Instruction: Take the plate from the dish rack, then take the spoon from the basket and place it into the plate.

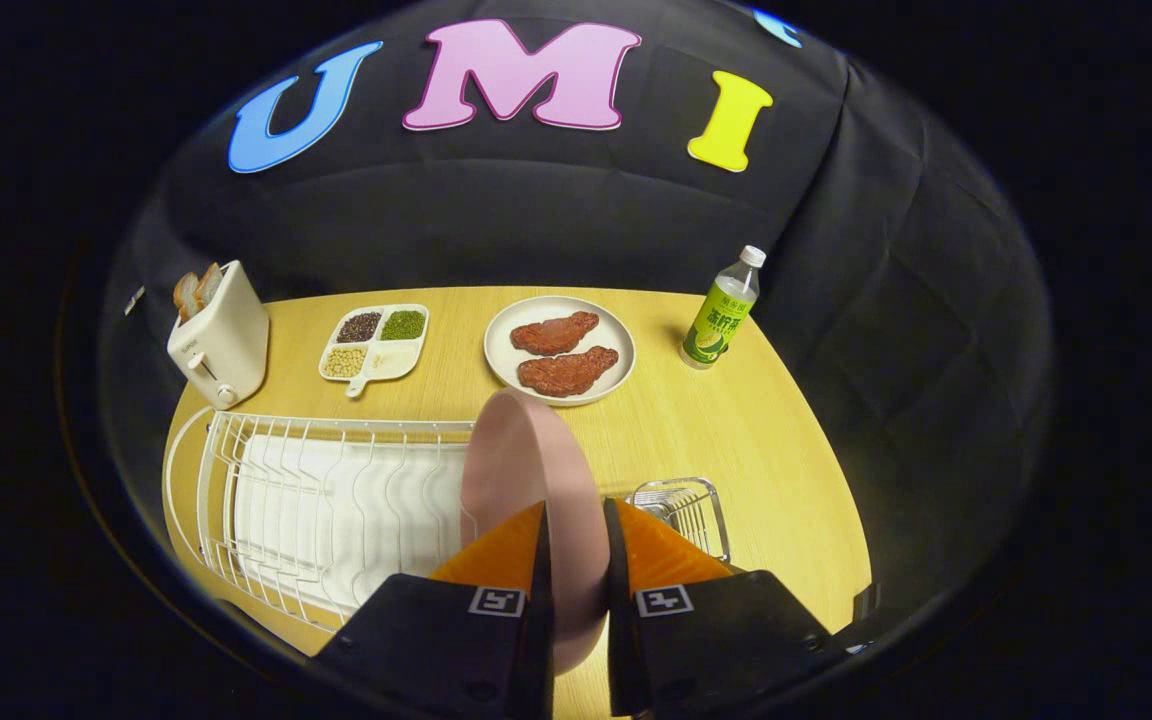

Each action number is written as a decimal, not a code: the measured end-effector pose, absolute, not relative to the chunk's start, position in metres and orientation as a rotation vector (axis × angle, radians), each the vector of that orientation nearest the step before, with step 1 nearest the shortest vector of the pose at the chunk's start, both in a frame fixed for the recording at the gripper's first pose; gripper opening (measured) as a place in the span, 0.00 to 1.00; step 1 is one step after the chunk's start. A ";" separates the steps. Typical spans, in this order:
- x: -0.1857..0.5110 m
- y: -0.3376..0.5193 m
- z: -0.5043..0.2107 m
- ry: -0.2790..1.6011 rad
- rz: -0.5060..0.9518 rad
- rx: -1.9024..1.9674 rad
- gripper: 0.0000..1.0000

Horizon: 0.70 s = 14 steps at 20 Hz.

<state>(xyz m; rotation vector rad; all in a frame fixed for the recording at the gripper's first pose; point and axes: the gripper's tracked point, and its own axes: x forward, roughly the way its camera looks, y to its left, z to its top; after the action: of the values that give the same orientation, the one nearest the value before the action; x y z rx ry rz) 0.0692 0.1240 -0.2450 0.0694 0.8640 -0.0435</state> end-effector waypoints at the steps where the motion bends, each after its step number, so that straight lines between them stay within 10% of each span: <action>1: 0.070 0.123 -0.241 0.856 -0.044 0.062 0.25; 14: 0.076 0.135 -0.214 0.790 -0.045 -0.192 0.25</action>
<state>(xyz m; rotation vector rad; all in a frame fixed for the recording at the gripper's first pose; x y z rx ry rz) 0.0763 0.1345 -0.2143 -0.1916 0.7897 -0.0451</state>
